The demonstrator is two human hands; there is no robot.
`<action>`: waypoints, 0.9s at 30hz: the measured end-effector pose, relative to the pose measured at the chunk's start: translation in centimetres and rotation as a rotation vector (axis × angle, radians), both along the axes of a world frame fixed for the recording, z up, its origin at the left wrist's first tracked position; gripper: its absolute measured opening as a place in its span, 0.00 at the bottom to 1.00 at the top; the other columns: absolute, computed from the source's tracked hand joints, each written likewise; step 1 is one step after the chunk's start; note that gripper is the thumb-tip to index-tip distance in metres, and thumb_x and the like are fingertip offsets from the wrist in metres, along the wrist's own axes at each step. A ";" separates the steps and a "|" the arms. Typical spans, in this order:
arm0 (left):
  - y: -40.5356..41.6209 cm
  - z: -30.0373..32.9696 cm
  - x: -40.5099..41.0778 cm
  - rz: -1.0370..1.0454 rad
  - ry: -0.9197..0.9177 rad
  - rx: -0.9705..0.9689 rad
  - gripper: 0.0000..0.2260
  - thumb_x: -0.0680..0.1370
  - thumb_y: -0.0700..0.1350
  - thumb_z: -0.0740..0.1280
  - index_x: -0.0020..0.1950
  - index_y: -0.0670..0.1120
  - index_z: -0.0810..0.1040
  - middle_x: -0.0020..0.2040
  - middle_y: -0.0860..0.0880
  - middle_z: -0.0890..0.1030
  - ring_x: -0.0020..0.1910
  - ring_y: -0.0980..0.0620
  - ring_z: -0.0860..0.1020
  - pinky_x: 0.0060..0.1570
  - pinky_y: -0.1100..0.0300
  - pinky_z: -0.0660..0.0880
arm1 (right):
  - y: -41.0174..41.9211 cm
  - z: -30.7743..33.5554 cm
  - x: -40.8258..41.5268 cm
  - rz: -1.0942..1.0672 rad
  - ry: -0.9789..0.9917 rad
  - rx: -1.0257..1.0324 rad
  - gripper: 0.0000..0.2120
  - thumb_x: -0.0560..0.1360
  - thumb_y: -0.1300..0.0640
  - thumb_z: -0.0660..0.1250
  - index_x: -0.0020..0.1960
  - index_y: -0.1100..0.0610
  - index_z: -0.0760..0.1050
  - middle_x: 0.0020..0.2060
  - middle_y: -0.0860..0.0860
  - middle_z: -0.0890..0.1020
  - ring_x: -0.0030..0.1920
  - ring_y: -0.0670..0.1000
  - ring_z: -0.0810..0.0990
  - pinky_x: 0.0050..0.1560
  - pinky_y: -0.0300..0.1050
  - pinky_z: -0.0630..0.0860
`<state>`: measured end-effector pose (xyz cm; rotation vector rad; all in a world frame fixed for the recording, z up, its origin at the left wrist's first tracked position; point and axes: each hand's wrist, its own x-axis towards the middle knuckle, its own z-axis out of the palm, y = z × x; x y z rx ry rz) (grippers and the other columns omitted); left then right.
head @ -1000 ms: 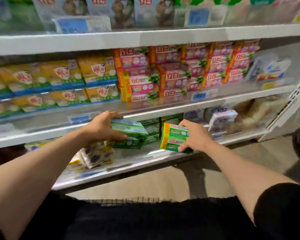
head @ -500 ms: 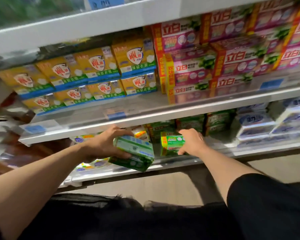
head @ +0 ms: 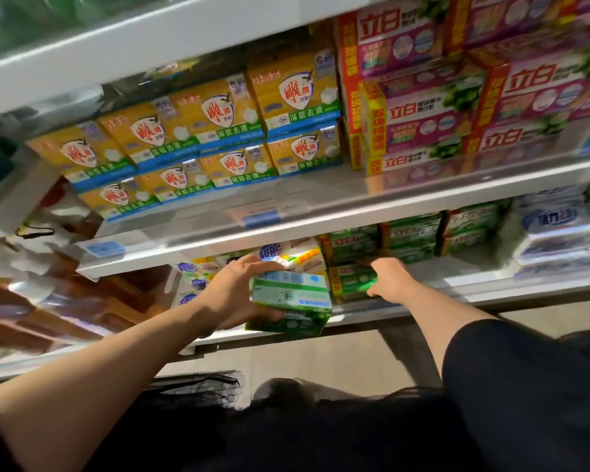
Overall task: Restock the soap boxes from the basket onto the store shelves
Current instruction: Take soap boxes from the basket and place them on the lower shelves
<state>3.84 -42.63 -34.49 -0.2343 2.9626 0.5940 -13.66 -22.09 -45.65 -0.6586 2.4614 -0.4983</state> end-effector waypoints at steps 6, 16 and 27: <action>0.6 0.3 -0.8 0.047 -0.038 0.129 0.33 0.64 0.54 0.79 0.68 0.54 0.74 0.59 0.55 0.74 0.58 0.56 0.72 0.50 0.74 0.69 | 1.3 2.2 -0.6 -0.166 -0.045 -0.201 0.13 0.72 0.54 0.73 0.45 0.61 0.72 0.48 0.56 0.75 0.50 0.57 0.76 0.44 0.45 0.74; 8.8 -0.1 -4.5 0.196 0.002 0.380 0.31 0.67 0.51 0.79 0.68 0.51 0.75 0.65 0.50 0.75 0.64 0.50 0.74 0.65 0.55 0.71 | 8.2 7.3 1.5 -0.363 -0.940 -0.686 0.24 0.70 0.42 0.70 0.59 0.57 0.79 0.48 0.57 0.85 0.46 0.56 0.84 0.49 0.51 0.80; 14.6 -2.1 -9.1 0.533 -0.128 0.833 0.19 0.80 0.55 0.63 0.51 0.38 0.79 0.42 0.45 0.79 0.38 0.49 0.77 0.27 0.61 0.78 | 12.7 3.5 -2.1 -0.592 -0.763 -0.782 0.52 0.49 0.43 0.85 0.69 0.54 0.69 0.66 0.54 0.74 0.65 0.54 0.73 0.51 0.57 0.80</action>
